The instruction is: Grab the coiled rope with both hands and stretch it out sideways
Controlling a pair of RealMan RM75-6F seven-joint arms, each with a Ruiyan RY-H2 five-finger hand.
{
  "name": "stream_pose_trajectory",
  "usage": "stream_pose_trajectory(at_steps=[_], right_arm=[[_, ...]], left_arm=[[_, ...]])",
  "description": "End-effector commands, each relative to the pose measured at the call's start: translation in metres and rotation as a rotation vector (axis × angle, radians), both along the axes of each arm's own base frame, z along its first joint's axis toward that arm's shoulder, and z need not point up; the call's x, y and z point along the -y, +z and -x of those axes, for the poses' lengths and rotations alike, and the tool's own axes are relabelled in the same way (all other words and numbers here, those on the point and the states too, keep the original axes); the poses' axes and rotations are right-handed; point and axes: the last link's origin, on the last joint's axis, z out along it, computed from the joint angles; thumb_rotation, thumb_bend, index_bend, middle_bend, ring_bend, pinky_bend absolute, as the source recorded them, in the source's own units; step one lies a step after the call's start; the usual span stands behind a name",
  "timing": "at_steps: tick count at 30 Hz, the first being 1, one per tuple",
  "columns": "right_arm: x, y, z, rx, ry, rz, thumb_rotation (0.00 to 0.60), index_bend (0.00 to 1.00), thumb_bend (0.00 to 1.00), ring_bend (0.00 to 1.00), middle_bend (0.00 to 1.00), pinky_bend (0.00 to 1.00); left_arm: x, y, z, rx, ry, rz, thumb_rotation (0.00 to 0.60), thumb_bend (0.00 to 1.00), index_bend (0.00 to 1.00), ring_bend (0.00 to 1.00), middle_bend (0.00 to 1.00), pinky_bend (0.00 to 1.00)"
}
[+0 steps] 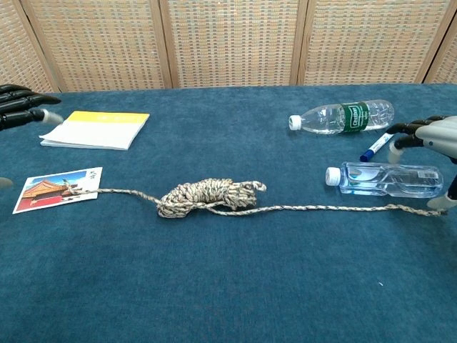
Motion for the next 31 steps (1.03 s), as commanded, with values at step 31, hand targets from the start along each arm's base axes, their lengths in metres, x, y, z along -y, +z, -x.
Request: stream_pose_trajectory(at_steps=[31], right_arm=[[-0.11, 0.089, 0.026, 0.221, 0.158, 0.289, 0.6, 0.0, 0.0, 0.0, 0.0, 0.0]], left_arm=[[0.156, 0.072, -0.01, 0.409, 0.543, -0.206, 0.6, 0.0, 0.0, 0.0, 0.0, 0.0]])
